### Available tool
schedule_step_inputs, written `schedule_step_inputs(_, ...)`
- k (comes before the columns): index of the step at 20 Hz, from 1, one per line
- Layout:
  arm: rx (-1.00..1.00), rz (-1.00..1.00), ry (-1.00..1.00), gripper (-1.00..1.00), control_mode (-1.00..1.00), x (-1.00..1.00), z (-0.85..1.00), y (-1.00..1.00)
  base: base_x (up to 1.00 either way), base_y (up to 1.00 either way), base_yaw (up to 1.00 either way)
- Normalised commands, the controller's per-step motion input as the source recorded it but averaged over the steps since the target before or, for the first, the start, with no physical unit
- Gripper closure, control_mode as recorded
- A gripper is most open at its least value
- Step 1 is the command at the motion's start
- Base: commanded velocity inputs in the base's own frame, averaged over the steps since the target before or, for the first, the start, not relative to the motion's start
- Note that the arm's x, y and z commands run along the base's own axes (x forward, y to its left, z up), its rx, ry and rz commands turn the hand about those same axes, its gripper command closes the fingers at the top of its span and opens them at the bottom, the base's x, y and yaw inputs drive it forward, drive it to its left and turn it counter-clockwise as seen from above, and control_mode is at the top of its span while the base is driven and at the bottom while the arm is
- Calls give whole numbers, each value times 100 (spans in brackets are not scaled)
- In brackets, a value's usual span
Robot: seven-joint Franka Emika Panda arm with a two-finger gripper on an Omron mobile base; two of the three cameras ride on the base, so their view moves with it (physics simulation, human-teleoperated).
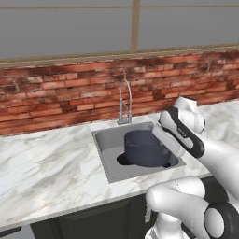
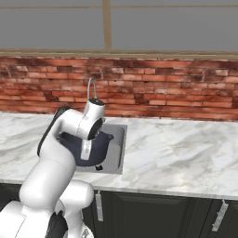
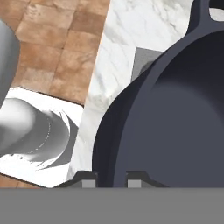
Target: Move the pot and pan from the stove into the sink.
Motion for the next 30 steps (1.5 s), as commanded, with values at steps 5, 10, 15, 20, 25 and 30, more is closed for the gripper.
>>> schedule_step_inputs(5,3,0,-7,100,-100,49,-30,9,0,0,0)
schedule_step_inputs(10,0,0,-3,100,-100,46,-36,13,0,0,0)
schedule_step_inputs(15,0,1,0,100,-100,40,-42,7,0,0,0)
schedule_step_inputs(20,0,0,-6,100,-100,41,-27,4,0,0,0)
schedule_step_inputs(25,1,0,-4,-100,-100,11,-5,0,0,0,0)
schedule_step_inputs(30,2,0,0,-100,-100,4,58,0,0,0,0)
